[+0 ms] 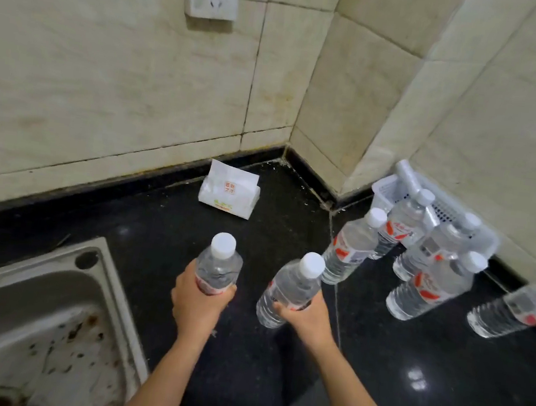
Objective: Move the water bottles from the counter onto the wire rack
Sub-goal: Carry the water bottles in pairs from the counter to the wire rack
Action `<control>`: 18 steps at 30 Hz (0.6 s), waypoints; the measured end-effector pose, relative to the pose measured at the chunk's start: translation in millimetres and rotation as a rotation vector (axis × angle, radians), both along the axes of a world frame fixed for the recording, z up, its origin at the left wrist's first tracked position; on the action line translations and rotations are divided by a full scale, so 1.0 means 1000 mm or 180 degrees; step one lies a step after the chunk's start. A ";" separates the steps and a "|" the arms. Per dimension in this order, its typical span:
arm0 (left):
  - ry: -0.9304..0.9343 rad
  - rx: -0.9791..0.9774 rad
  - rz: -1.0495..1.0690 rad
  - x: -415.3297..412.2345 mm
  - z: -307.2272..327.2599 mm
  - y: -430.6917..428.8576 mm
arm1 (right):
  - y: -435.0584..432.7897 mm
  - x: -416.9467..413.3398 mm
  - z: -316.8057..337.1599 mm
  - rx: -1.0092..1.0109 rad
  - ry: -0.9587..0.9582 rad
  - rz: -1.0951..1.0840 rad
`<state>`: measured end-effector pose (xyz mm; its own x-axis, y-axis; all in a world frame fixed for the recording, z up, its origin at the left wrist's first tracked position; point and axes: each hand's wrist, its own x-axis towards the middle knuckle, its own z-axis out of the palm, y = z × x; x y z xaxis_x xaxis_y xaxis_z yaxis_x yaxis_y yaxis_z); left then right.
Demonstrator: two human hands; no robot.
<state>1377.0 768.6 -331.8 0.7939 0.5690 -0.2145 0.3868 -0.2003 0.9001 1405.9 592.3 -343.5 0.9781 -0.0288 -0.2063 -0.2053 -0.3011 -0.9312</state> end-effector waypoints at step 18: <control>-0.0406 0.0030 -0.1240 -0.131 0.034 -0.230 | -0.228 -0.225 0.042 -0.0326 0.0013 -0.1759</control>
<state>1245.8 539.0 -297.7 0.9703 0.2219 -0.0965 0.1657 -0.3184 0.9334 1180.4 364.2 -301.1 0.8111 -0.5567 -0.1793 -0.3617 -0.2366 -0.9018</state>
